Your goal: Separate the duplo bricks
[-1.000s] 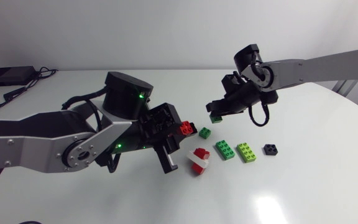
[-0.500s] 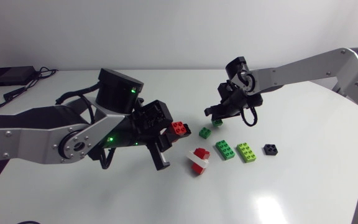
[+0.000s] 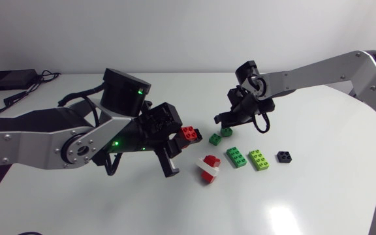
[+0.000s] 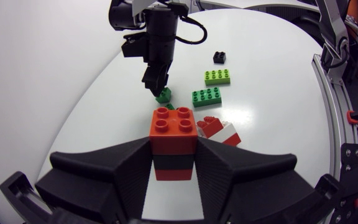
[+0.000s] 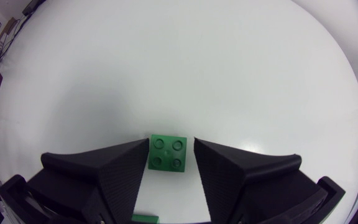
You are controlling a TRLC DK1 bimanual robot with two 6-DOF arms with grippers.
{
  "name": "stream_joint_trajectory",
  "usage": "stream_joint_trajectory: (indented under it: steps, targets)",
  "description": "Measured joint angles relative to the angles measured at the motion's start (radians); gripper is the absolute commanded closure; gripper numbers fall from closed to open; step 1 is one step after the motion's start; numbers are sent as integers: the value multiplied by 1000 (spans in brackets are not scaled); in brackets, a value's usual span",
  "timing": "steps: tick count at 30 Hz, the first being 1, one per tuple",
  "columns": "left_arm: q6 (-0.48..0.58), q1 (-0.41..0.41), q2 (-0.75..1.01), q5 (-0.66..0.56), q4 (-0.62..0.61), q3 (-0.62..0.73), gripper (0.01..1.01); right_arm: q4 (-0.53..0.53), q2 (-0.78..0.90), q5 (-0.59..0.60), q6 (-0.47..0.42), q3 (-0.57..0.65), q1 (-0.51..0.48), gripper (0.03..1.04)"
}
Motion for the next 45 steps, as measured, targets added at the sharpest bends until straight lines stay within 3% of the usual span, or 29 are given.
stream_joint_trajectory:
  steps: [3, 6, 11, 20, 28, 40, 45]
  targets:
    - [0, 0, 0, 0, 0, 0, 693, 0, 0, -3, 0, 0, 0, 323]
    - [0, 0, -2, 0, -7, 0, 693, 10, -6, -23, -7, -15, -1, 180]
    - [0, -1, -16, 21, -35, 0, 693, 57, -120, -146, -47, -142, -29, 79]
    - [0, 51, -23, 222, -183, 58, 693, 104, -505, -436, -283, -373, -126, 69]
    - [33, 106, -16, 428, -340, 170, 693, -48, -695, -556, -495, -477, -49, 69]
    - [179, 146, 58, 627, -604, 278, 697, -149, -760, -702, -603, -499, 47, 69]
    - [242, 175, 97, 647, -654, 328, 693, -180, -760, -719, -632, -499, 90, 69]
